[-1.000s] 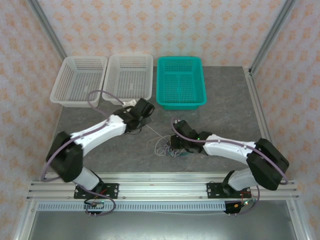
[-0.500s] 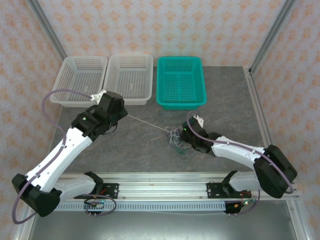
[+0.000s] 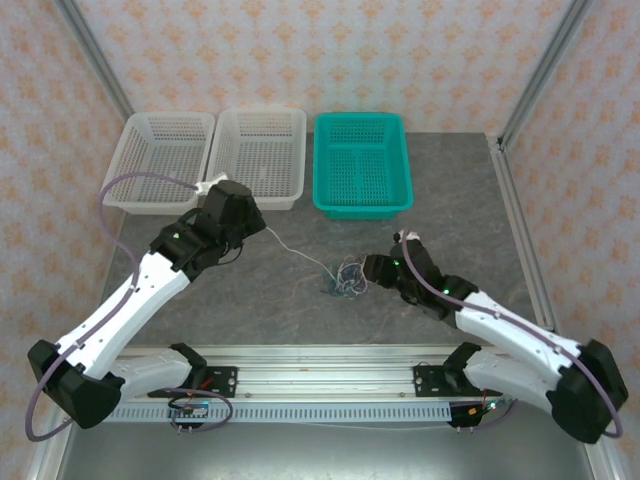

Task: Untangle the cables

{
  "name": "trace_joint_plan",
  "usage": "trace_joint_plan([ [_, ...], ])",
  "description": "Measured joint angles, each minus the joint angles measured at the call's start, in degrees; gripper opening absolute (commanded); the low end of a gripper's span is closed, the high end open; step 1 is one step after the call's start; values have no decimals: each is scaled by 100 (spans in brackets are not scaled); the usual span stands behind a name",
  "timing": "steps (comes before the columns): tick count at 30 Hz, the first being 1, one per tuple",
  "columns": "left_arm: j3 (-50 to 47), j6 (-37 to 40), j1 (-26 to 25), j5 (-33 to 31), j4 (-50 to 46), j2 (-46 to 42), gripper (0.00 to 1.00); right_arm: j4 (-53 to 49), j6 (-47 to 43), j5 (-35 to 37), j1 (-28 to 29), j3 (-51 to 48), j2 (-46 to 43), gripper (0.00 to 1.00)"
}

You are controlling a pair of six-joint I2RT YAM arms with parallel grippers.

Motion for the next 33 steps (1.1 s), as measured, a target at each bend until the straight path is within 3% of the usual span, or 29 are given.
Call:
trace_joint_plan([
  [3, -15, 63, -68, -4, 2, 24, 0, 101, -483, -308, 221, 181, -229, 72],
  [6, -15, 81, -76, -7, 26, 28, 0, 142, -968, -439, 566, 586, 72, 74],
  [11, -15, 81, -81, -26, 42, 28, 0, 280, -1320, -492, 697, 1340, 1320, 75],
  [18, -59, 79, -118, -98, 37, -98, 0, 138, -979, -332, 708, 1390, 2920, 77],
  [26, -59, -39, -166, -601, -365, -275, 0, 251, 122, 181, 621, 1180, 3311, 44],
  [30, -70, -186, -48, -789, -820, -474, 0, 623, 509, 162, 334, 857, 3136, 47],
  [33, -98, -223, 470, -778, -1058, -730, 0, 741, 713, 164, 61, 647, 2839, 54],
])
